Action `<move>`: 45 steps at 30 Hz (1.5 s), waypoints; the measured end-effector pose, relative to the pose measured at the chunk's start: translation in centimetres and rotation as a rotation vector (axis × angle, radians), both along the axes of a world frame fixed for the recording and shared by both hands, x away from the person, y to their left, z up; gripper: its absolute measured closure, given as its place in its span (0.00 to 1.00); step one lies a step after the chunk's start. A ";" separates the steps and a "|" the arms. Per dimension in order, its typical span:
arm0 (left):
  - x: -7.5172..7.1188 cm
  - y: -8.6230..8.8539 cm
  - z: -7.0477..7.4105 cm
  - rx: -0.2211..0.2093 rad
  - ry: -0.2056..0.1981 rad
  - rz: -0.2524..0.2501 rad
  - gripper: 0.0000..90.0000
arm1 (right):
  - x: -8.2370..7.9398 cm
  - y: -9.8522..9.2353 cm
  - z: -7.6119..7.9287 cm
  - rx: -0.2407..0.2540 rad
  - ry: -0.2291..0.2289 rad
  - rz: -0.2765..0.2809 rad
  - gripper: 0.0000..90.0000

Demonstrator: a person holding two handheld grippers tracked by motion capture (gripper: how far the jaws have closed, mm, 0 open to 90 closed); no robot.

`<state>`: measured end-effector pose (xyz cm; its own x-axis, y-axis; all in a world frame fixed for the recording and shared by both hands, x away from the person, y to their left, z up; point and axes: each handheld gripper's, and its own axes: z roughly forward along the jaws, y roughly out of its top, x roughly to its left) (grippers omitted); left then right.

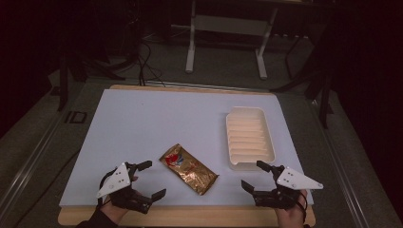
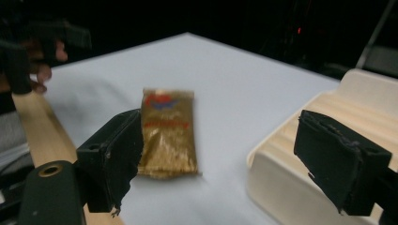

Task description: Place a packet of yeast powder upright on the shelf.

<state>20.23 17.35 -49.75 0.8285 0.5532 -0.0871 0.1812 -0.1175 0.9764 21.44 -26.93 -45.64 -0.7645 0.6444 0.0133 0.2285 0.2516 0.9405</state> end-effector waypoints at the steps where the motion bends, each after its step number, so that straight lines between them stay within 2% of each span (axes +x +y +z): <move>1: 0.0 0.0 0.0 0.005 0.004 0.004 0.02 | 0.0 0.0 0.0 0.000 0.000 0.000 0.18; 4: 0.2 0.0 -0.2 0.007 0.016 0.000 0.02 | -0.1 0.1 0.0 -0.010 -0.001 0.007 0.17; 5: 0.4 0.1 -0.4 0.018 0.023 0.009 0.02 | -0.4 0.2 0.4 -0.015 -0.022 0.014 0.15; 7: 0.5 0.2 -0.4 0.012 0.027 0.006 0.02 | -0.5 0.2 0.5 -0.013 -0.032 0.013 0.14; 8: 0.5 0.2 -0.4 0.007 0.036 0.005 0.02 | -0.5 0.2 0.5 -0.013 -0.032 0.013 0.14; 9: 0.4 0.1 -0.3 -0.006 0.061 -0.011 0.02 | -0.5 0.2 0.5 -0.015 -0.025 0.027 0.14; 12: 0.3 -0.1 -0.2 0.000 0.076 -0.027 0.02 | -0.4 0.4 0.4 -0.037 -0.011 0.023 0.14; 13: 0.2 -0.3 0.0 0.007 0.095 -0.030 0.02 | -0.4 0.4 0.4 -0.038 -0.012 0.021 0.14; 19: -0.2 -0.6 0.6 -0.002 0.087 -0.039 0.02 | -0.9 0.5 0.9 -0.026 -0.044 0.012 0.12; 21: -0.2 -0.8 1.1 -0.012 0.103 -0.031 0.02 | -0.9 0.5 1.1 -0.023 -0.048 0.017 0.12; 26: -0.5 -1.3 2.4 0.002 0.102 -0.018 0.02 | -1.2 0.8 1.4 -0.033 -0.068 0.023 0.12; 29: -0.6 -1.5 3.3 0.027 0.092 -0.019 0.02 | -1.4 1.0 1.5 -0.008 -0.067 0.045 0.11; 31: -0.5 -1.5 3.6 0.028 0.089 -0.021 0.02 | -1.4 1.2 1.6 -0.007 -0.068 0.037 0.11; 34: -0.1 -1.7 4.4 0.035 0.085 -0.009 0.02 | -1.5 1.3 1.6 -0.009 -0.065 0.038 0.11; 40: 0.7 -2.2 5.2 0.059 0.087 0.004 0.02 | -1.6 1.6 1.6 -0.020 -0.061 0.050 0.12; 45: 1.9 -2.1 5.3 0.037 0.083 0.053 0.02 | -1.6 1.7 1.6 -0.023 -0.061 0.055 0.12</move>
